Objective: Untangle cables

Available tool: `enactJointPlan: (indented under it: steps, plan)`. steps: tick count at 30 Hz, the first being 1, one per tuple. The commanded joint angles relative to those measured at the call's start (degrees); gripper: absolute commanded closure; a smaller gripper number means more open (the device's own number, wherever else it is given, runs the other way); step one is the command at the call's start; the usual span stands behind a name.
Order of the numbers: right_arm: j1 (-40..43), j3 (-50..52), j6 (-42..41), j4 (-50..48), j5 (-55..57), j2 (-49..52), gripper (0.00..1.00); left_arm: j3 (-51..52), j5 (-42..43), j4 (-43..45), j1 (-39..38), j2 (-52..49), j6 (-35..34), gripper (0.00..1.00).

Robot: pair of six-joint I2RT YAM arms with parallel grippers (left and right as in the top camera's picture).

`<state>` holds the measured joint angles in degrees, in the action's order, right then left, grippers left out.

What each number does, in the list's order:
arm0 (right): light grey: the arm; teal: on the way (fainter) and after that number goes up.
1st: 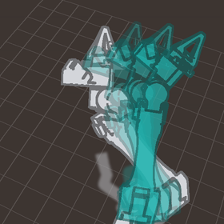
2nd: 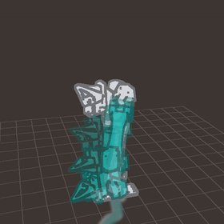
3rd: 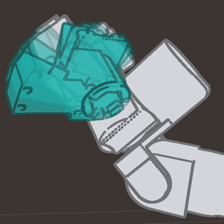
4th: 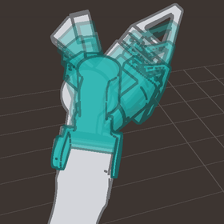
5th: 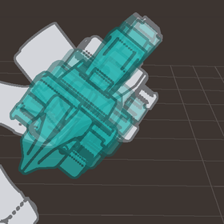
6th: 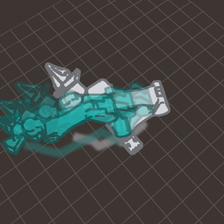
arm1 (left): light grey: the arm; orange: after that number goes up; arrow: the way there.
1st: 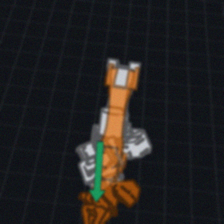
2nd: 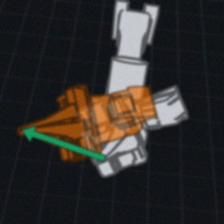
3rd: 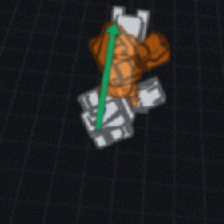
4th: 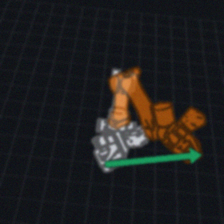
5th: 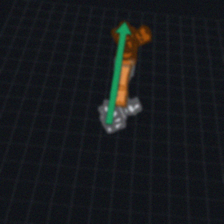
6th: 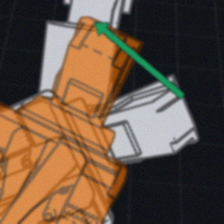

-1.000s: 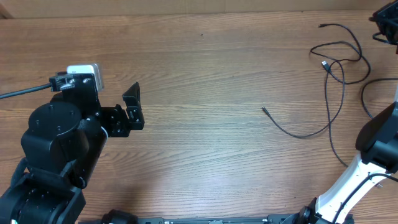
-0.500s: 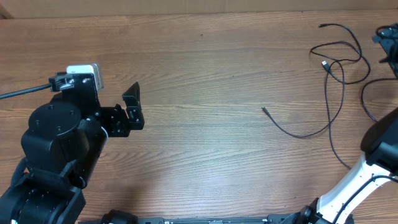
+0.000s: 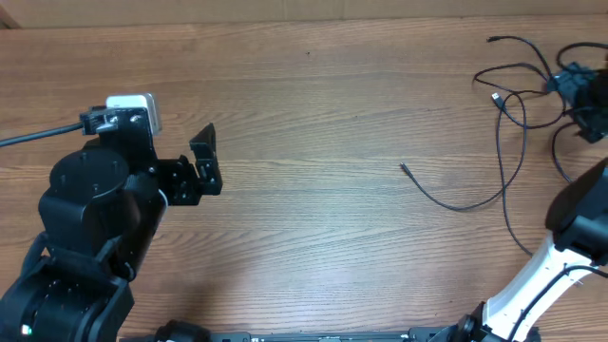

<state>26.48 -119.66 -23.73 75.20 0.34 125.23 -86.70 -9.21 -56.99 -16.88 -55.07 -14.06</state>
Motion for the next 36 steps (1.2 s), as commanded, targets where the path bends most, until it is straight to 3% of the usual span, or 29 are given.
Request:
enactJointPlan:
  steps: [1, 11, 15, 22, 26, 36]
  plan:
    - [-1.79, -0.28, 1.86, 2.36, -0.39, 0.07, 0.0, 0.09, 0.52, -0.22, -0.39, -0.22, -0.79, 0.0]
    - [-7.74, -0.28, 5.64, 11.54, -1.07, 0.07, 0.0, 0.09, 0.44, -2.86, -0.39, -0.24, -0.74, 0.0]
    - [-12.96, -0.28, 7.74, 11.67, -8.09, 0.07, 0.0, 0.09, 0.02, -3.23, -0.39, -0.42, -0.72, 0.0]
    - [-21.18, -0.31, 7.69, 8.46, -4.92, 0.04, 0.0, 0.09, 0.0, -3.41, -0.39, -0.42, 0.31, 0.0]
    - [-19.89, -1.79, 7.56, 5.73, -6.91, -0.39, 0.0, 0.09, -0.42, -4.04, -0.39, -0.42, 1.79, 0.0]
    - [-12.28, -20.5, 13.79, 10.95, -10.69, -1.16, 0.0, 0.07, -0.37, -3.21, -0.39, -0.42, 1.84, 0.0]
